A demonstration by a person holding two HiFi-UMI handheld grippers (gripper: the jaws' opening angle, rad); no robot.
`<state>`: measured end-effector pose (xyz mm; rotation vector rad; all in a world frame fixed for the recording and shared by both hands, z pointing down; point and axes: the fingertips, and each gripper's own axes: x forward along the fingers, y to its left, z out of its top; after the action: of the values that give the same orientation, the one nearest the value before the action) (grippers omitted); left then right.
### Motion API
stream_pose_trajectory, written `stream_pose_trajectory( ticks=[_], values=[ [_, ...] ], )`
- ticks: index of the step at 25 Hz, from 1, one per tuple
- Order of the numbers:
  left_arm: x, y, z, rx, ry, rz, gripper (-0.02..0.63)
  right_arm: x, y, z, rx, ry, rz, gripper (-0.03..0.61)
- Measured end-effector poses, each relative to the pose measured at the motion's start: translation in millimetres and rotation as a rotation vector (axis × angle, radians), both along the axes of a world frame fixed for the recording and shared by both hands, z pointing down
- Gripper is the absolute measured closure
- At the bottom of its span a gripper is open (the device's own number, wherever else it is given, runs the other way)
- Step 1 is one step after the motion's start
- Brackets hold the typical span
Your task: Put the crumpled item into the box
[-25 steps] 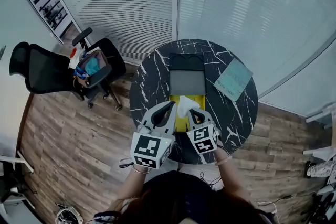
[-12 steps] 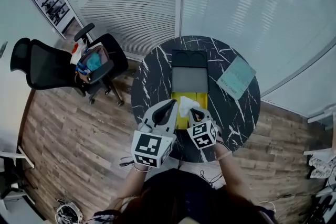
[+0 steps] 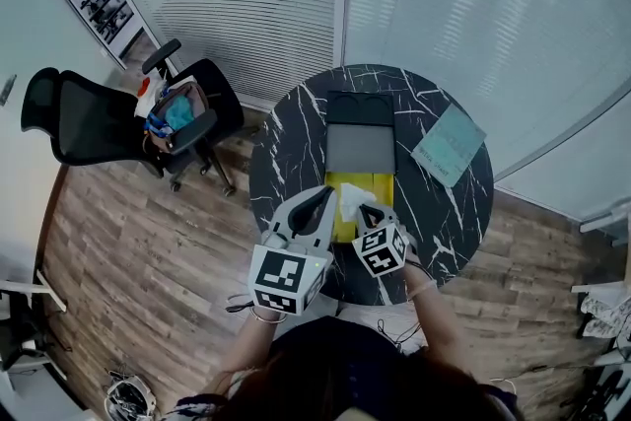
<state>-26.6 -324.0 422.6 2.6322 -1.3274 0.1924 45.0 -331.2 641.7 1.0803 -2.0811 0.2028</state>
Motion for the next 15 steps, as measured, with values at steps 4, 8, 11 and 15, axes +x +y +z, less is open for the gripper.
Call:
stream_pose_trajectory(
  ticks=[4,8,11,15],
  values=[
    [0,-1,1,-0.004,0.000,0.000,0.586,0,-1,7,-0.015,0.012,-0.008,0.552],
    [0,-2,3,-0.007,-0.002,-0.001,0.586,1,-3,18,-0.037,0.027,-0.015,0.552],
    [-1,-2,6,-0.015,-0.001,-0.003,0.586,1,-3,26,-0.054,0.040,-0.024,0.552],
    [-3,-2,9,-0.022,-0.004,-0.009,0.586,2,-4,36,-0.080,0.055,-0.033,0.552]
  ],
)
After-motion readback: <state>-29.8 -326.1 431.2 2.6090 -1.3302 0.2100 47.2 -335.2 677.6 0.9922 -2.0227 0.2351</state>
